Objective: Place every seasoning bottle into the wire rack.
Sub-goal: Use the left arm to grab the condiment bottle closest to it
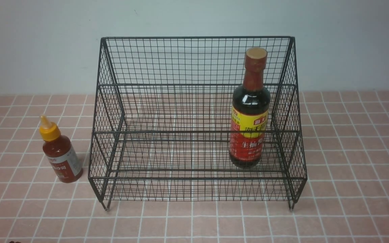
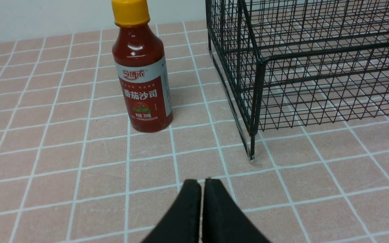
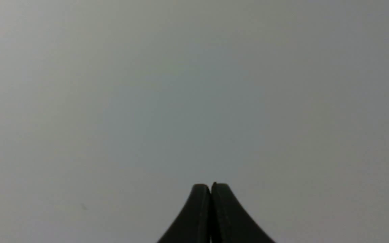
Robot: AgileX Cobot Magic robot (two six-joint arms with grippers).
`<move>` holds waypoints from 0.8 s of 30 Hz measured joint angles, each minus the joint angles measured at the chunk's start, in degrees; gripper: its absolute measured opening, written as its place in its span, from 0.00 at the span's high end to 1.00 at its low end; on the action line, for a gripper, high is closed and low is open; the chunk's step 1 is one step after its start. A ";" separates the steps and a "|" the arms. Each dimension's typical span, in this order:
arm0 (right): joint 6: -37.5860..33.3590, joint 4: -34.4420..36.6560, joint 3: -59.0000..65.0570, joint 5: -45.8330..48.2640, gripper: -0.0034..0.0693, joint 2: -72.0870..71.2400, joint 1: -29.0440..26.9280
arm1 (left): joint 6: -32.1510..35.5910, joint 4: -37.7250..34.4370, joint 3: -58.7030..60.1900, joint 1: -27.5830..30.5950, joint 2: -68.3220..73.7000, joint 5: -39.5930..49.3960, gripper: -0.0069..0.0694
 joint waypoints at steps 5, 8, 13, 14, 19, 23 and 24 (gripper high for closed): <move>-12.16 17.10 10.37 13.95 0.97 -7.69 0.00 | 0.00 0.00 0.00 0.00 0.00 0.00 0.92; -13.89 23.68 18.14 17.56 0.97 -15.58 0.00 | 0.00 0.00 0.00 0.00 0.00 0.00 0.92; -14.41 25.30 25.88 19.74 0.97 -25.67 0.00 | 0.00 0.00 0.00 0.00 0.00 0.00 0.92; -14.41 25.36 26.76 20.38 0.97 -27.54 0.00 | 0.00 0.00 0.00 0.00 0.00 0.05 0.92; -14.41 25.53 28.69 21.29 0.97 -34.11 0.00 | 0.00 0.00 0.00 0.00 0.00 0.05 0.92; -14.41 25.64 28.88 22.34 0.97 -37.19 0.00 | 0.00 0.00 0.00 0.00 0.00 0.05 0.92; -14.41 25.69 28.88 22.45 0.97 -37.59 0.00 | 0.00 0.00 0.00 0.00 0.00 0.05 0.92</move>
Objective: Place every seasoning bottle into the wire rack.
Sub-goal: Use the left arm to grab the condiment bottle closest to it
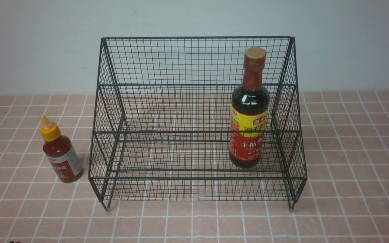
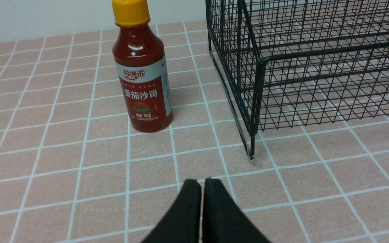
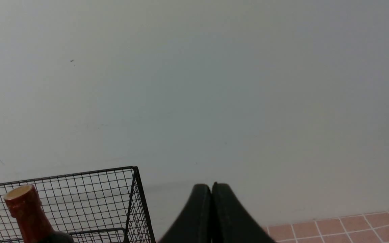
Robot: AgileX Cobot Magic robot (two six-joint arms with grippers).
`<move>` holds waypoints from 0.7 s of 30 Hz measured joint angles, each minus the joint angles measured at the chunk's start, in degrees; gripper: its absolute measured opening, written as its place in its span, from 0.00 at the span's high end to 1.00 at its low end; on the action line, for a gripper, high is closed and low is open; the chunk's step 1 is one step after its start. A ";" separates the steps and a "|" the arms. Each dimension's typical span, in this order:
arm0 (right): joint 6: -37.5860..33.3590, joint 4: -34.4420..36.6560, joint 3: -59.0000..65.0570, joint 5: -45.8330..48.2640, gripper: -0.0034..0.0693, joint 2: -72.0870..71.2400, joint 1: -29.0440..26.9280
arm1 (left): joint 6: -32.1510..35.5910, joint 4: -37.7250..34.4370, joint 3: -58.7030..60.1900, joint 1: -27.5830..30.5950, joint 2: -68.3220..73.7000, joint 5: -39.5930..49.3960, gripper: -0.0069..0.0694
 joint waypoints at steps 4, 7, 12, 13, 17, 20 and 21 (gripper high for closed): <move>0.00 0.00 0.06 0.26 0.97 -0.25 0.00 | 0.00 0.00 0.00 0.00 0.00 0.00 0.92; 0.00 -0.21 0.06 0.26 0.97 -0.31 0.00 | 0.00 0.00 0.00 0.00 0.00 0.00 0.92; -0.92 -2.24 0.06 1.88 0.97 -0.31 0.00 | 0.00 0.00 0.00 0.00 0.00 0.00 0.92; -1.80 -3.10 0.11 2.89 0.97 -0.31 0.00 | 0.00 0.00 0.00 0.00 0.00 0.00 0.92; -4.76 -6.13 1.27 5.70 0.97 -0.51 0.00 | 0.00 0.00 0.00 0.00 0.00 0.00 0.92; -5.99 -6.62 5.06 5.48 0.97 -1.84 -0.31 | 0.00 0.00 0.00 0.00 0.00 0.00 0.92; -6.29 -6.62 6.99 5.03 0.97 -2.62 -0.56 | 0.00 0.00 0.00 0.00 0.00 0.00 0.92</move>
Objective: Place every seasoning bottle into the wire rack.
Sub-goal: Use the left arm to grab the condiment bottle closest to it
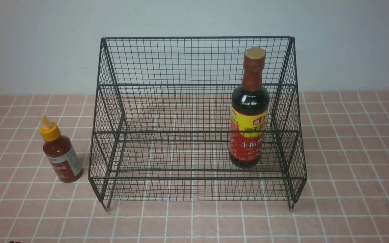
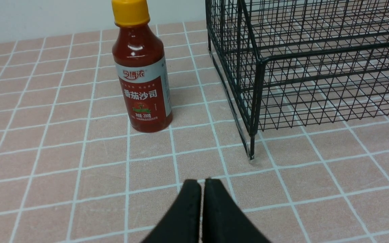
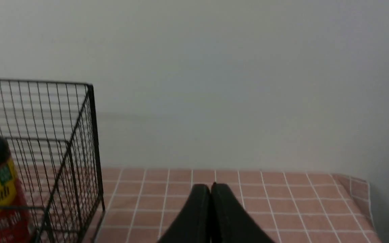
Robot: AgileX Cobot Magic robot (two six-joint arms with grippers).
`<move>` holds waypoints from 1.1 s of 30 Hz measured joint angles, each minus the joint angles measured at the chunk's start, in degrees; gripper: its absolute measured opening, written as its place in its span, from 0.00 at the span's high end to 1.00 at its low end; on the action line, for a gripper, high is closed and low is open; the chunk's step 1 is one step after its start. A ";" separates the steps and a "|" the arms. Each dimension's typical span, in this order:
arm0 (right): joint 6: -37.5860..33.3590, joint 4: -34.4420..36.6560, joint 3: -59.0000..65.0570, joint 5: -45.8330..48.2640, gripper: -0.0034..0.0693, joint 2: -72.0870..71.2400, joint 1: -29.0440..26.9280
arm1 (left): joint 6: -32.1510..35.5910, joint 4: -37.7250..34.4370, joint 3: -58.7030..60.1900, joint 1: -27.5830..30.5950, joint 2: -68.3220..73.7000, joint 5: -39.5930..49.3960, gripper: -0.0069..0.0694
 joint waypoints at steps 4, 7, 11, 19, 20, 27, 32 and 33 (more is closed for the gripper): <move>-0.61 -0.06 9.11 -2.48 0.97 -3.68 -0.05 | 0.00 0.00 0.00 0.00 0.00 0.00 0.92; -0.85 -0.25 15.98 -4.42 0.97 -6.86 -0.05 | 0.00 0.00 0.00 0.00 0.00 0.00 0.92; -0.90 0.41 25.55 -4.66 0.97 -13.79 -0.05 | 0.00 0.00 0.00 0.00 0.00 0.00 0.92; -0.69 1.08 25.76 -3.13 0.97 -16.52 -0.05 | 0.00 0.00 0.00 0.00 0.00 0.00 0.92; -0.64 1.08 25.76 -3.13 0.97 -16.52 -0.05 | 0.00 0.00 0.00 0.00 0.00 0.00 0.92; -0.64 1.08 25.76 -3.13 0.97 -16.63 -0.05 | 0.00 0.00 0.00 0.00 0.00 0.00 0.92; -0.58 1.08 25.76 -3.13 0.97 -16.63 -0.05 | 0.00 0.00 0.00 0.00 0.00 0.00 0.92; -0.58 1.08 25.76 -3.13 0.97 -16.63 -0.05 | 0.00 0.00 0.00 0.00 0.00 0.00 0.92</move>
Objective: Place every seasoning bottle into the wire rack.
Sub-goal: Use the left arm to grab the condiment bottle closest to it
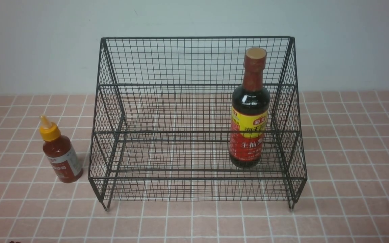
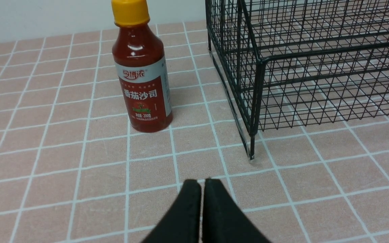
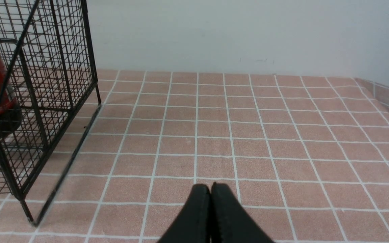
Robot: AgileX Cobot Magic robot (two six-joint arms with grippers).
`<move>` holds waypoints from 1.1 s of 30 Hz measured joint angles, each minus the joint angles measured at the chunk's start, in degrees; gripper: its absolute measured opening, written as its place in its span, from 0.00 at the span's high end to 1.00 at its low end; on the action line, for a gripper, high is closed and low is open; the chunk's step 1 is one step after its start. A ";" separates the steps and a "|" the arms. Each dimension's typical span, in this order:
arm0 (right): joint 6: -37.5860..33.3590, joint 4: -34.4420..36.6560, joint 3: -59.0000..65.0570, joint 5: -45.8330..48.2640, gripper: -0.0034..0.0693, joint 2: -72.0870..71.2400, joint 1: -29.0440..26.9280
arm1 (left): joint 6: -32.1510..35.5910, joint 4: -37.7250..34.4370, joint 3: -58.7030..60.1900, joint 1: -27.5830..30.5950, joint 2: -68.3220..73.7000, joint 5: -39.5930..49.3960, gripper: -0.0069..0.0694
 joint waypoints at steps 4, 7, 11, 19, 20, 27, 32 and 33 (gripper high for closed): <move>0.05 0.00 0.00 0.00 0.97 -0.02 0.00 | 0.00 0.00 0.00 0.00 0.00 0.00 0.92; 0.05 0.00 0.00 0.00 0.97 -0.02 0.00 | 0.00 0.00 0.00 0.00 0.00 0.00 0.92; 0.05 0.00 0.00 0.00 0.97 -0.02 0.00 | 0.00 0.00 0.00 0.00 0.00 0.00 0.92; 0.05 0.17 0.00 0.00 0.97 -0.02 0.00 | 1.07 0.60 0.12 0.00 0.00 -2.95 0.92; 0.05 0.17 0.00 0.00 0.97 -0.02 0.00 | 0.92 0.15 0.17 0.00 0.00 -4.26 0.92; 0.05 0.17 0.00 0.00 0.97 -0.02 0.00 | -2.59 -8.04 0.18 0.00 0.00 -20.75 0.92; 0.05 0.17 0.00 0.00 0.97 -0.02 0.00 | -2.17 -10.28 0.18 0.00 0.00 -29.61 0.92; 0.05 0.17 0.00 0.00 0.97 -0.02 0.00 | -1.97 -10.56 0.18 0.00 0.00 -33.69 0.92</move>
